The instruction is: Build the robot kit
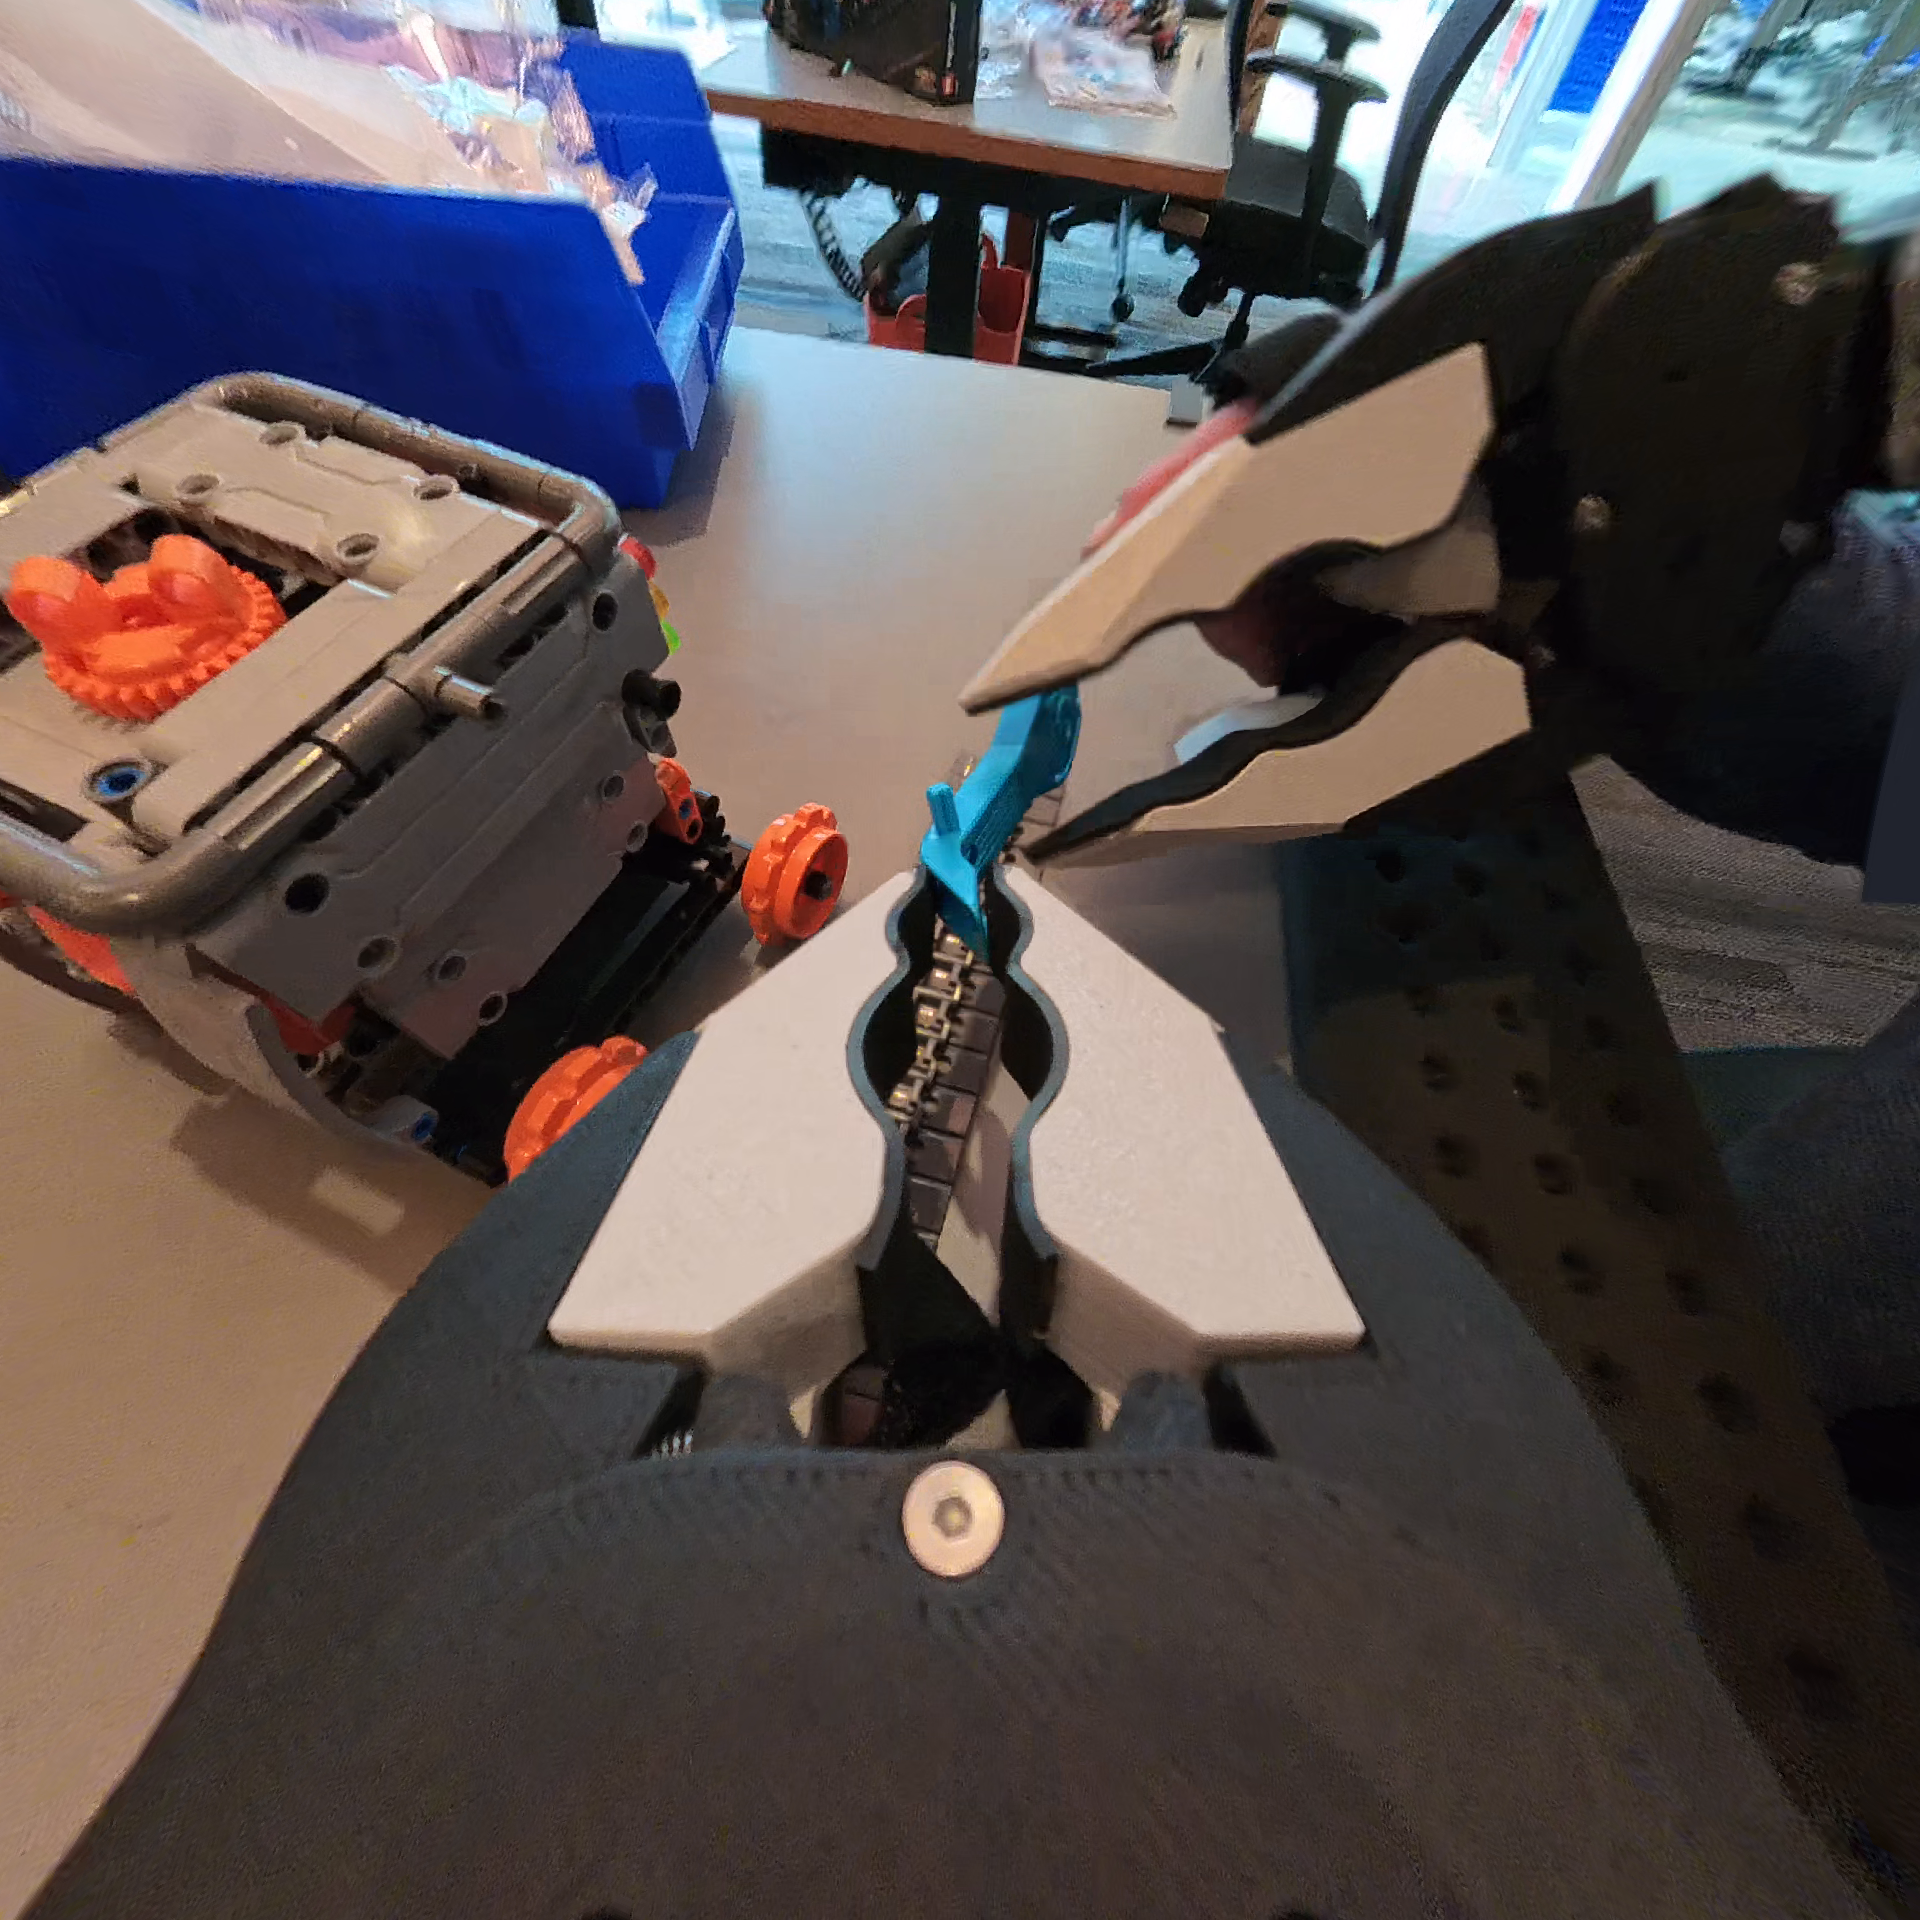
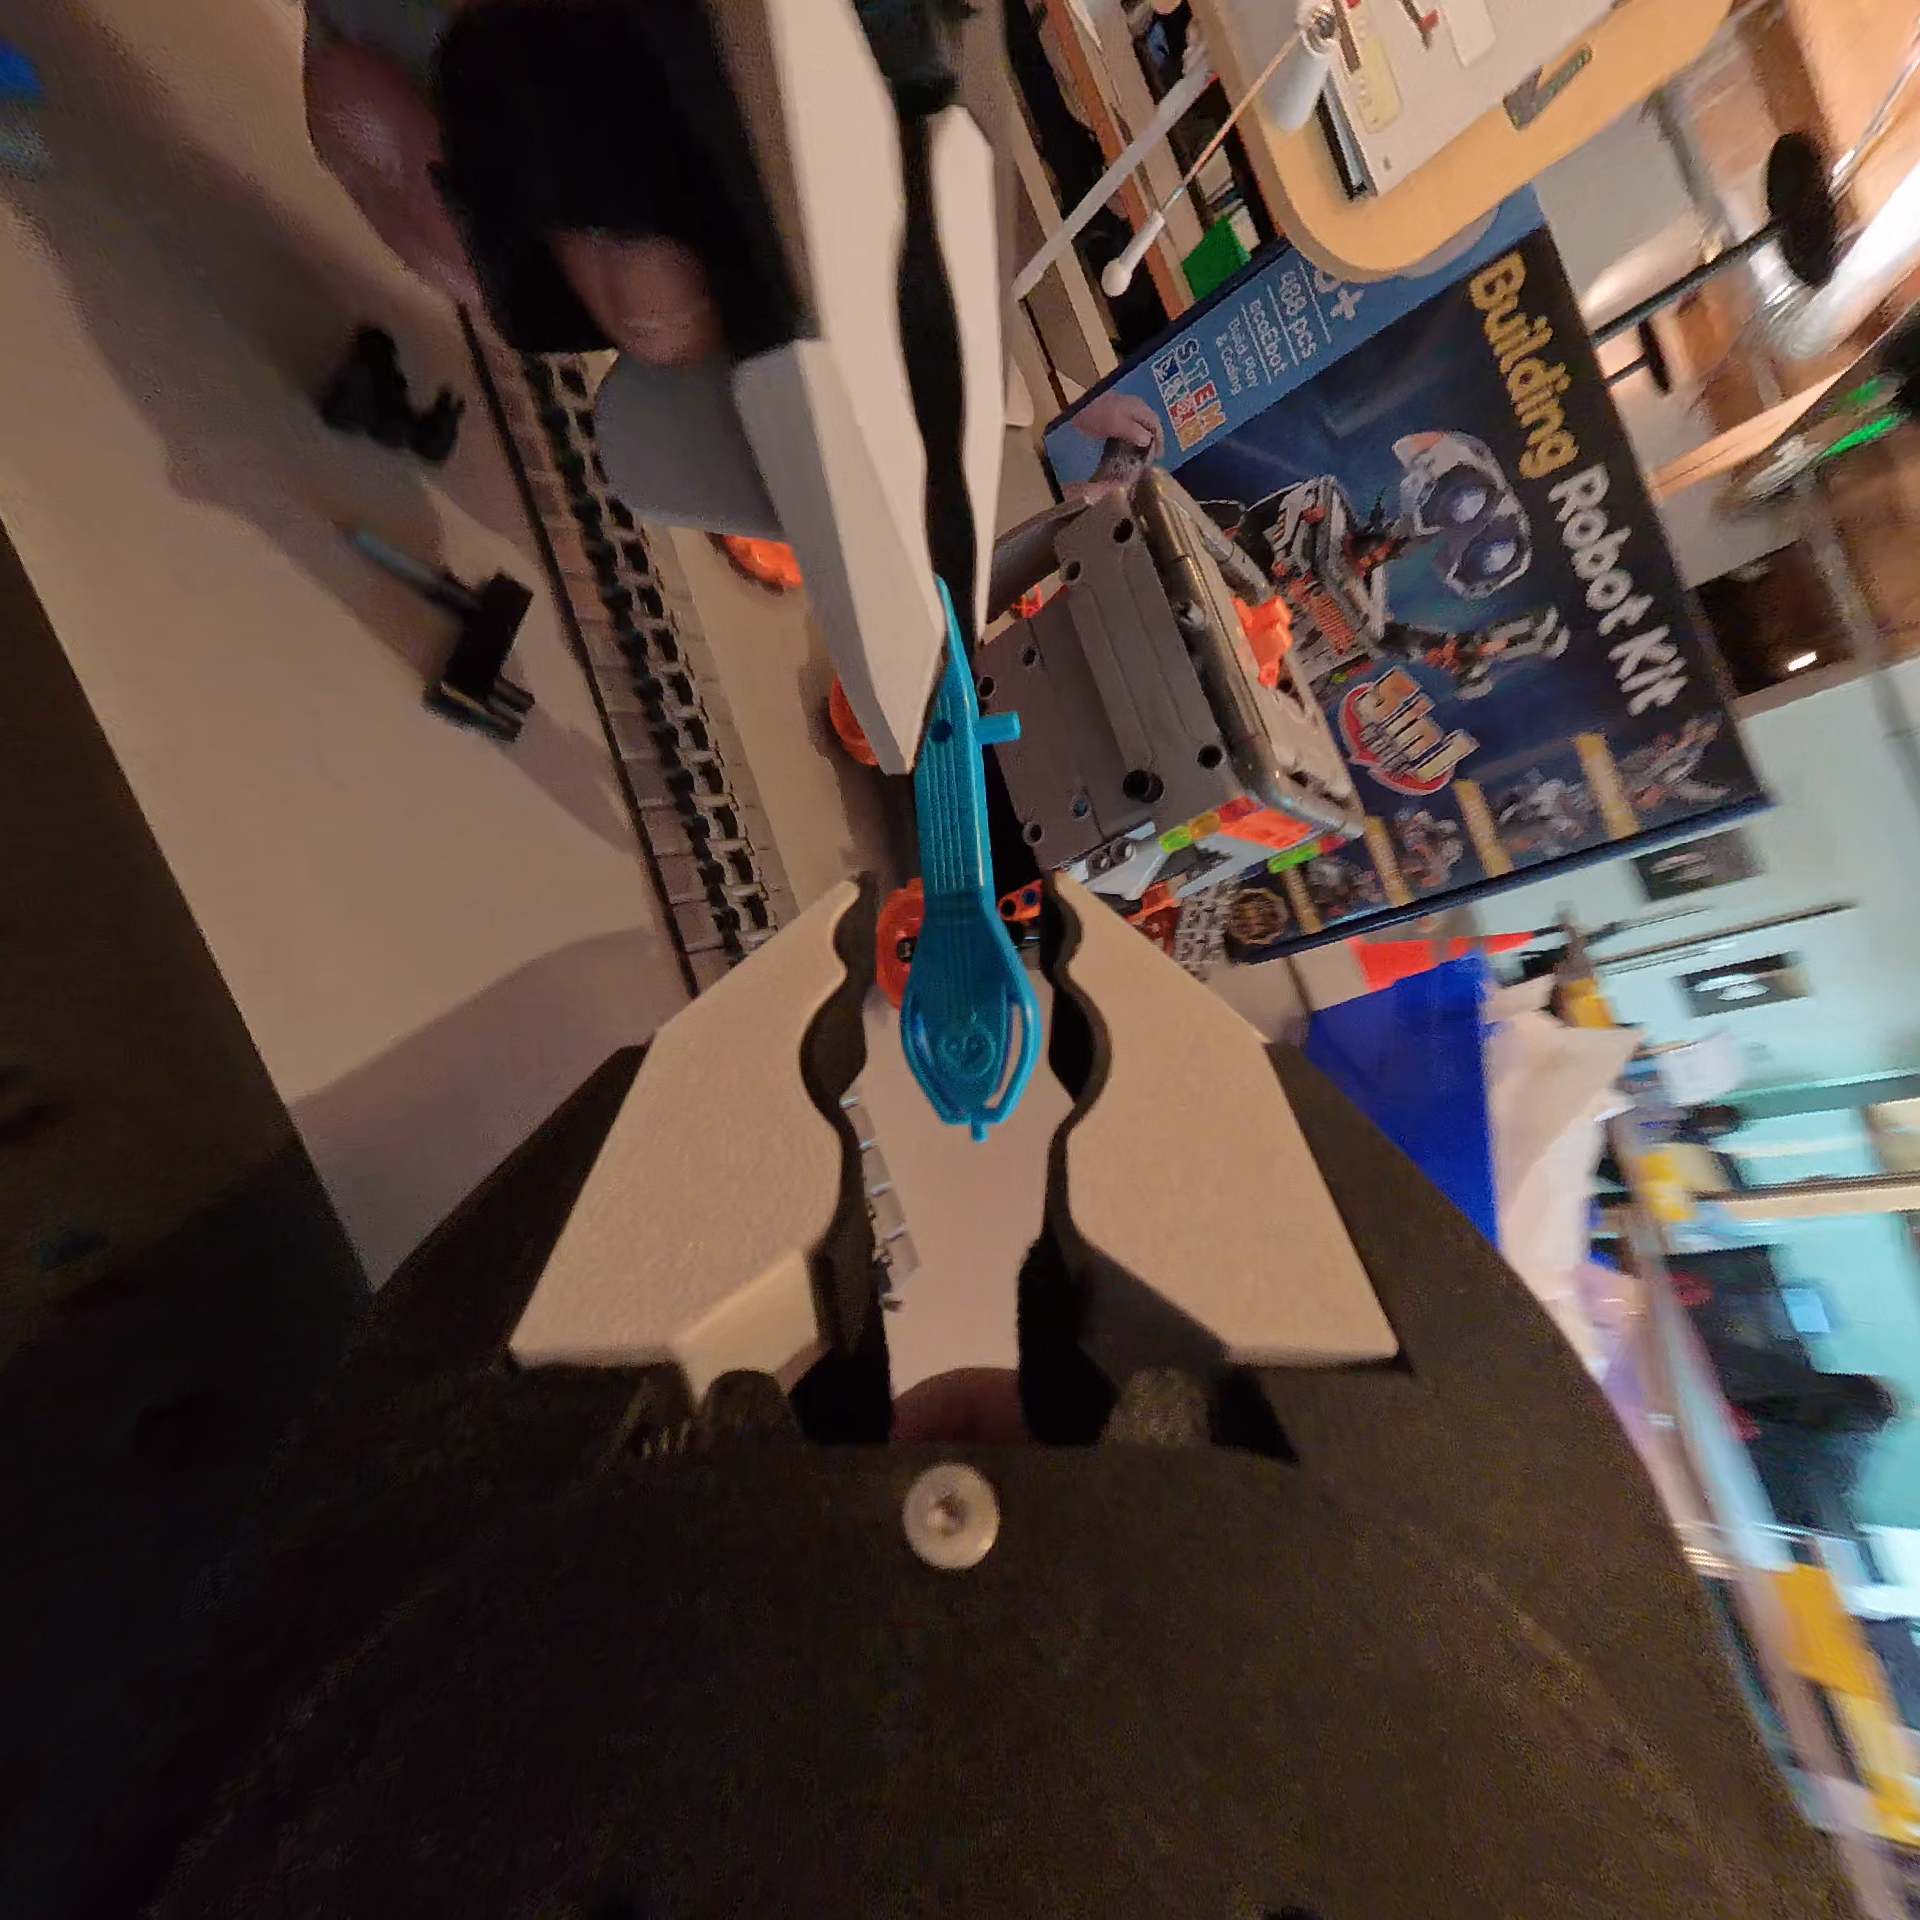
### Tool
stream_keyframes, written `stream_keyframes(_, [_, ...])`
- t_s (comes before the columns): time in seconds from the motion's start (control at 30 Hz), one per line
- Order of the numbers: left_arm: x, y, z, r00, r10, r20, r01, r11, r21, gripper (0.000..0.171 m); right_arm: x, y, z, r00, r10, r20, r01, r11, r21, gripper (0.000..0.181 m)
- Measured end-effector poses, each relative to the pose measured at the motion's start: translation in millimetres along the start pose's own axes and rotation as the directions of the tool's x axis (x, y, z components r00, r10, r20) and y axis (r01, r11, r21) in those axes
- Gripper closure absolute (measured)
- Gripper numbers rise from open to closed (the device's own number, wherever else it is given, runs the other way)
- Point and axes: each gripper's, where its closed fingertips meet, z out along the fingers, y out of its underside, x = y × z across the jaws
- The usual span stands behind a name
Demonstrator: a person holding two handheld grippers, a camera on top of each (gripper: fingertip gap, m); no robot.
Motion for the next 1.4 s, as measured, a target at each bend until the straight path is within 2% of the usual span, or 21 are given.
stream_keyframes(0.1, [3.6,-8.6,-7.4,0.999,0.008,-0.045,-0.005,0.998,0.062,0.163,6.4,0.8,-5.9,0.976,0.204,0.070,-0.209,0.975,0.074,0.151])
stream_keyframes(0.2, [10.4,-11.9,-10.3,0.995,0.036,-0.093,-0.026,0.994,0.108,0.163,5.2,-8.0,-11.3,0.883,0.405,0.238,-0.446,0.882,0.153,0.155])
stream_keyframes(0.23, [12.3,-12.7,-10.4,0.994,0.043,-0.102,-0.031,0.992,0.118,0.163,5.3,-11.4,-12.4,0.854,0.439,0.279,-0.493,0.853,0.169,0.161])
stream_keyframes(0.3, [11.9,-16.1,-12.3,0.993,0.076,-0.094,-0.061,0.987,0.151,0.163,6.9,-14.2,-12.6,0.823,0.469,0.320,-0.540,0.821,0.184,0.162])
stream_keyframes(0.4, [12.3,-23.5,-18.5,0.989,0.058,-0.134,-0.029,0.977,0.210,0.163,7.8,-23.0,-14.9,0.789,0.486,0.375,-0.584,0.783,0.214,0.168])
stream_keyframes(0.5, [8.6,-25.5,-20.8,0.989,0.056,-0.134,-0.026,0.976,0.215,0.162,7.6,-29.7,-15.2,0.776,0.481,0.408,-0.598,0.766,0.234,0.176])
stream_keyframes(0.63, [1.6,-20.3,-21.6,0.992,0.066,-0.110,-0.044,0.980,0.192,0.164,10.8,-29.8,-10.7,0.813,0.447,0.374,-0.550,0.800,0.240,0.176])
stream_keyframes(0.73, [-8.3,-18.5,-24.8,0.995,0.090,-0.049,-0.080,0.979,0.190,0.151,14.8,-27.6,-9.5,0.834,0.425,0.353,-0.516,0.826,0.225,0.176])
stream_keyframes(0.97, [-8.9,-20.5,-27.4,0.949,0.299,0.098,-0.311,0.939,0.144,0.156,14.0,-25.9,-5.7,0.897,0.323,0.302,-0.385,0.907,0.173,0.176])
stream_keyframes(1.13, [-9.2,-13.9,-24.9,0.913,0.371,0.169,-0.387,0.920,0.069,0.164,8.0,-26.9,-2.1,0.929,0.250,0.272,-0.296,0.945,0.140,0.176])
stream_keyframes(1.23, [-8.0,-21.0,-30.0,0.936,0.317,0.151,-0.338,0.931,0.138,0.165,16.2,-35.6,-5.4,0.948,0.237,0.213,-0.281,0.936,0.210,0.173])
stream_keyframes(1.33, [2.4,-26.7,-32.6,0.969,0.240,0.056,-0.246,0.941,0.233,0.165,22.2,-45.1,-13.1,0.926,0.294,0.235,-0.356,0.887,0.295,0.160])
stream_keyframes(1.4, [0.6,-28.7,-33.3,0.982,0.184,0.028,-0.185,0.949,0.253,0.165,21.0,-46.6,-16.0,0.910,0.313,0.272,-0.391,0.866,0.312,0.153])
